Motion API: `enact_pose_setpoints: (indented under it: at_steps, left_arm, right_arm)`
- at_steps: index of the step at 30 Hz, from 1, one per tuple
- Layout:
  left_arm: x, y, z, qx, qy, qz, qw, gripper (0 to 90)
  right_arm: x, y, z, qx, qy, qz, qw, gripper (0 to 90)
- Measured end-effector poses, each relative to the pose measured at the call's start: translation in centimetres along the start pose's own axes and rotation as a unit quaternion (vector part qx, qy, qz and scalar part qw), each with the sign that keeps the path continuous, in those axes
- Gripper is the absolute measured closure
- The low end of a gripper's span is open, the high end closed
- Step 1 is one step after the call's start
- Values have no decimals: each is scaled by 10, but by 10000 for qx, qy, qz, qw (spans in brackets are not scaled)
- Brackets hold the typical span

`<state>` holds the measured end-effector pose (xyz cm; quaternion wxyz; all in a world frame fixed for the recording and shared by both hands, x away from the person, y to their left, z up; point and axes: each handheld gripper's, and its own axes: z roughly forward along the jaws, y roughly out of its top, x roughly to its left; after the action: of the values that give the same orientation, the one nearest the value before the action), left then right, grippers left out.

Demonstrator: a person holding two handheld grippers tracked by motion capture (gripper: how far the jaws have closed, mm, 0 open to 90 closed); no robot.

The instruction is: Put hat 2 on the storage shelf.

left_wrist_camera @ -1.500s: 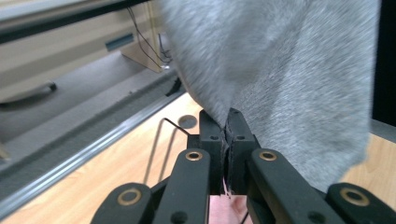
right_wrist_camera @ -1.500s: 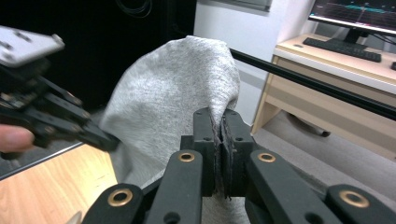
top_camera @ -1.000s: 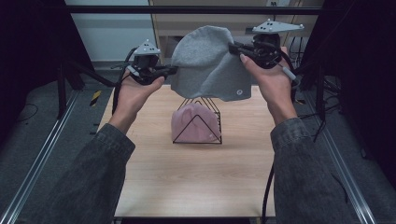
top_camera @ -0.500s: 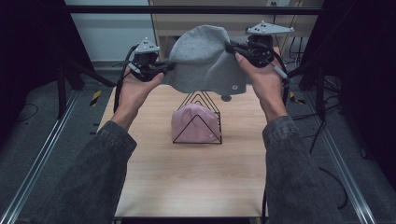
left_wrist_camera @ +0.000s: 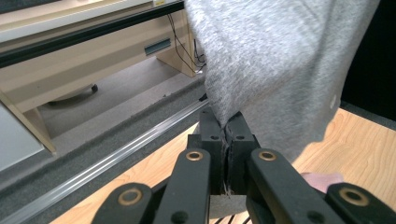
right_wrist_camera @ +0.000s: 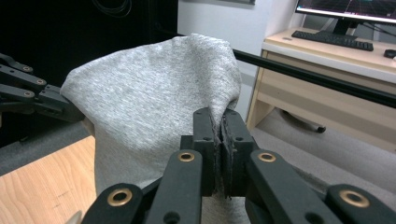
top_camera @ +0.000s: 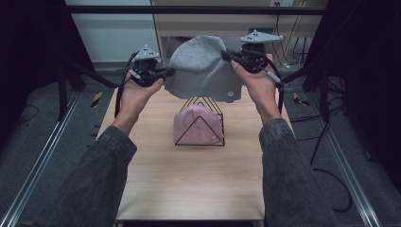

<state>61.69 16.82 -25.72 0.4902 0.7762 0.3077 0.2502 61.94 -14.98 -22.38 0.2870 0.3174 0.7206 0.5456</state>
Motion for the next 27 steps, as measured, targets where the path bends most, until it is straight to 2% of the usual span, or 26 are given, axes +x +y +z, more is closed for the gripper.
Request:
enact_pose_setpoints:
  at_steps: [8, 10, 15, 21, 27]
  left_arm:
    - [-1, -7, 9, 87, 56, 12, 9999, 880]
    - [0, -8, 12, 64, 63, -39, 10000, 880]
    - [0, -13, 17, 153, 115, 63, 9998, 880]
    - [2, -22, 21, 181, 106, -37, 9998, 880]
    - [1, -31, 23, 317, 54, -48, 9995, 880]
  right_arm:
    - [-3, -14, 7, 80, -20, 79, 9999, 861]
    - [-5, -17, 11, 105, -36, 71, 9999, 861]
    - [-5, -26, 18, 153, -57, 107, 9998, 861]
    - [-4, -38, 23, 244, -25, 116, 9996, 861]
    - [0, -50, 25, 324, 9, 116, 9994, 861]
